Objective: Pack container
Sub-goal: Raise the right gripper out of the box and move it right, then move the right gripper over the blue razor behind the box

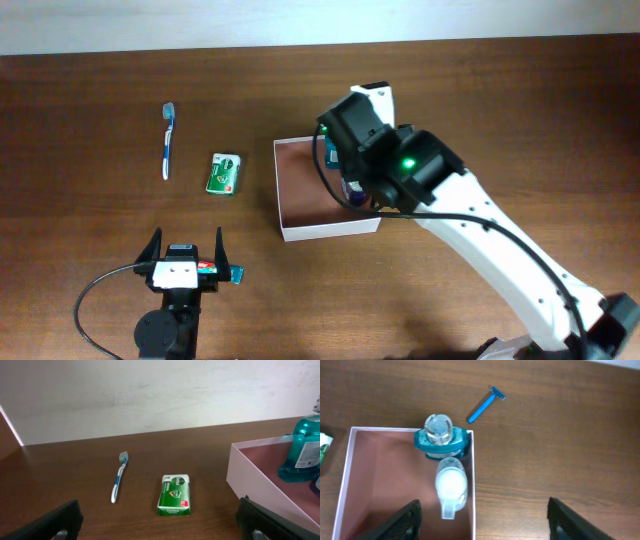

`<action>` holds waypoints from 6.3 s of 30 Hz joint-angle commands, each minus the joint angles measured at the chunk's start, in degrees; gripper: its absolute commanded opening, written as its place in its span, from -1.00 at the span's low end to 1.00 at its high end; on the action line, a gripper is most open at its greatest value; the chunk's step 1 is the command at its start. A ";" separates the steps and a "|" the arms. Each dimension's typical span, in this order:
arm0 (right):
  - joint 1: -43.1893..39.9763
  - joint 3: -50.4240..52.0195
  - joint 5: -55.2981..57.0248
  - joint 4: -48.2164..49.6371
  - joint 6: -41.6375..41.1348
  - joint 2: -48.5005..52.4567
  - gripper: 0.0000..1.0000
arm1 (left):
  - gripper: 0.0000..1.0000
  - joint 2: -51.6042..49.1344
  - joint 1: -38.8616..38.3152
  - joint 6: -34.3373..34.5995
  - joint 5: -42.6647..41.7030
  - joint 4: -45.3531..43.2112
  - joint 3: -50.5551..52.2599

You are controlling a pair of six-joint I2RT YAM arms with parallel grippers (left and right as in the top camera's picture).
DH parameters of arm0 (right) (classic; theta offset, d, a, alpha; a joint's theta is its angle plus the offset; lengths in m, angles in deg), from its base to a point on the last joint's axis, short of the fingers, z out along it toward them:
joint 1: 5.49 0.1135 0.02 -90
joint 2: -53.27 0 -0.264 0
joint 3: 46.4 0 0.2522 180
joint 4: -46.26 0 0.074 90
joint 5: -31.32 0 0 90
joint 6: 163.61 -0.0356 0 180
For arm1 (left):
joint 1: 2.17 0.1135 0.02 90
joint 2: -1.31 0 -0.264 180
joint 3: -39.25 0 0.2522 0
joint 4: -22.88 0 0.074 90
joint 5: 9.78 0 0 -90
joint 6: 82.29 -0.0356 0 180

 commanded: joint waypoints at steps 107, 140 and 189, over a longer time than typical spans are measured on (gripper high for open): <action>-28.57 -1.07 -50.88 57.92 -1.97 40.28 -0.92 | 0.99 -0.02 -0.22 -1.11 0.46 0.39 0.02; -28.96 -1.05 -39.93 47.36 -1.97 40.39 -0.92 | 0.99 -0.02 -0.22 -1.11 0.48 0.39 0.02; -40.46 -1.07 -52.74 19.87 7.98 33.18 -0.92 | 0.99 -0.02 -0.22 -1.11 0.48 0.42 0.02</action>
